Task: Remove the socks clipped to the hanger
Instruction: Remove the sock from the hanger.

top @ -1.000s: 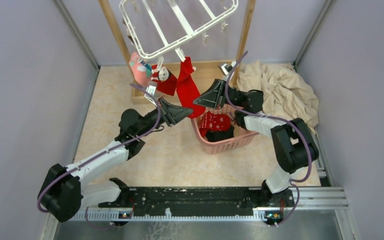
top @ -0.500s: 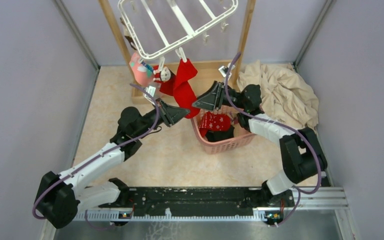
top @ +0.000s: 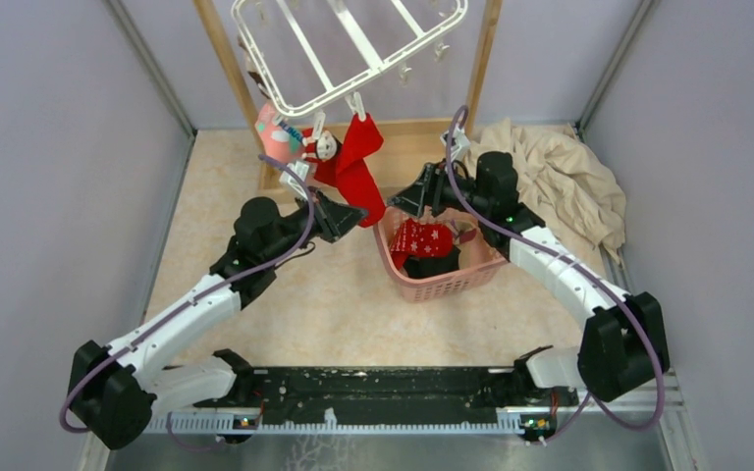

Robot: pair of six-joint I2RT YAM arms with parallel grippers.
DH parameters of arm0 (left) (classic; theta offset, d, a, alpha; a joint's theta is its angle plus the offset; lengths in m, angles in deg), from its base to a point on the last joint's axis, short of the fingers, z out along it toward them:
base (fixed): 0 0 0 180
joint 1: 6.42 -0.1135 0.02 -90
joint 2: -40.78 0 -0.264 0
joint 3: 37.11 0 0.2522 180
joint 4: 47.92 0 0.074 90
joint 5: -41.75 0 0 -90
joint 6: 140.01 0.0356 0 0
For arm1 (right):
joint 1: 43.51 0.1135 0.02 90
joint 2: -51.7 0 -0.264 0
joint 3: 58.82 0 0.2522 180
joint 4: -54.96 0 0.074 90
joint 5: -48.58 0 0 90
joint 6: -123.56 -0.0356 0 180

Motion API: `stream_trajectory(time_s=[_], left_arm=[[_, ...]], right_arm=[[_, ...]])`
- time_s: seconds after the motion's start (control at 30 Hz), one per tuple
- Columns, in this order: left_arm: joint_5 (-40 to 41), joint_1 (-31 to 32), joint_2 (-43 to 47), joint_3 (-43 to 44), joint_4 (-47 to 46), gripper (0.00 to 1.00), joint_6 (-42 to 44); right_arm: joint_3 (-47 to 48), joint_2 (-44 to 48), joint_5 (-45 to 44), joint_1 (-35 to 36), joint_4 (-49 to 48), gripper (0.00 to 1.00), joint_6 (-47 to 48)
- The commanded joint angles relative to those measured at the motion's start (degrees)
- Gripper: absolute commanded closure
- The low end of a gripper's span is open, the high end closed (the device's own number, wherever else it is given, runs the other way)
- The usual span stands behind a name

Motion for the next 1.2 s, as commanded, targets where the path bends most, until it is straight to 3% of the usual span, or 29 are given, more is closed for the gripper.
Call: stream_trajectory(time_s=[0.0, 0.43, 1.07, 1.17], left_arm=[[5.4, 0.5, 0.9, 6.3, 9.2, 1.00, 4.9], [11.1, 1.8, -1.8, 10.7, 14.6, 1.00, 8.2], [32.2, 11.3, -8.3, 20.9, 26.9, 0.98, 14.2], [33.5, 12.1, -8.9, 20.8, 27.1, 0.98, 14.4]], right_arm=[[3.5, 3.3, -6.1, 0.5, 6.9, 0.36, 5.7], [5.9, 4.7, -9.9, 0.5, 10.9, 0.35, 6.3], [10.9, 6.1, -21.3, 0.9, 20.8, 0.32, 6.8], [11.5, 6.4, -23.2, 1.2, 21.9, 0.28, 6.3]])
